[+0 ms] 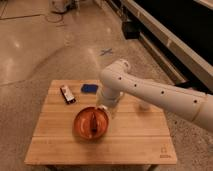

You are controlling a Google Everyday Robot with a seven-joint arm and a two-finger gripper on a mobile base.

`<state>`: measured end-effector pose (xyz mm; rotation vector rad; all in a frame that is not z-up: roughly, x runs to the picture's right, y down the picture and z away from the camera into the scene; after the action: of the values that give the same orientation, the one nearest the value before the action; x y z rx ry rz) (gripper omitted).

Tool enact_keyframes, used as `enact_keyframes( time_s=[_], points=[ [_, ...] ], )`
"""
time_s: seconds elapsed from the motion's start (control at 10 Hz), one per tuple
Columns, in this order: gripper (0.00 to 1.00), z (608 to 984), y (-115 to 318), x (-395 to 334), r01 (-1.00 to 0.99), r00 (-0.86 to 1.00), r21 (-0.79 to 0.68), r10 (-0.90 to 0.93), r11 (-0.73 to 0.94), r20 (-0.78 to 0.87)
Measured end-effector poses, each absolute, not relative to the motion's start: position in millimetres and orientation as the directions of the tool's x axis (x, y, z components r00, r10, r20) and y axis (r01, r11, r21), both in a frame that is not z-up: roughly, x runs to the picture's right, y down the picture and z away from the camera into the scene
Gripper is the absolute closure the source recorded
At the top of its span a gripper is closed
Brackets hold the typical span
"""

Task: Place the pepper on the white sponge

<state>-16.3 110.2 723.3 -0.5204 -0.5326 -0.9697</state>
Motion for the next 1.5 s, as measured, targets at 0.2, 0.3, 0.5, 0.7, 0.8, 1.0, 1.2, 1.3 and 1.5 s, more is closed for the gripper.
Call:
enact_keyframes(
  time_s=[0.2, 0.3, 0.5, 0.7, 0.8, 1.0, 1.2, 1.3, 1.5],
  points=[
    [0.35, 742, 122, -44, 0.900, 0.384, -0.111, -0.643, 0.422, 0.662],
    [0.35, 751, 129, -52, 0.913, 0.351, -0.092, -0.652, 0.397, 0.672],
    [0.35, 769, 139, -60, 0.929, 0.311, -0.070, -0.666, 0.363, 0.678],
    [0.35, 787, 149, -62, 0.939, 0.285, -0.059, -0.675, 0.338, 0.681],
    [0.35, 793, 154, -61, 0.940, 0.283, -0.060, -0.673, 0.335, 0.684],
    [0.35, 806, 170, -56, 0.938, 0.295, -0.081, -0.653, 0.338, 0.697],
    [0.35, 816, 184, -52, 0.932, 0.316, -0.107, -0.633, 0.346, 0.707],
    [0.35, 820, 189, -52, 0.930, 0.323, -0.116, -0.626, 0.348, 0.710],
    [0.35, 825, 195, -53, 0.929, 0.329, -0.126, -0.618, 0.349, 0.714]
  ],
)
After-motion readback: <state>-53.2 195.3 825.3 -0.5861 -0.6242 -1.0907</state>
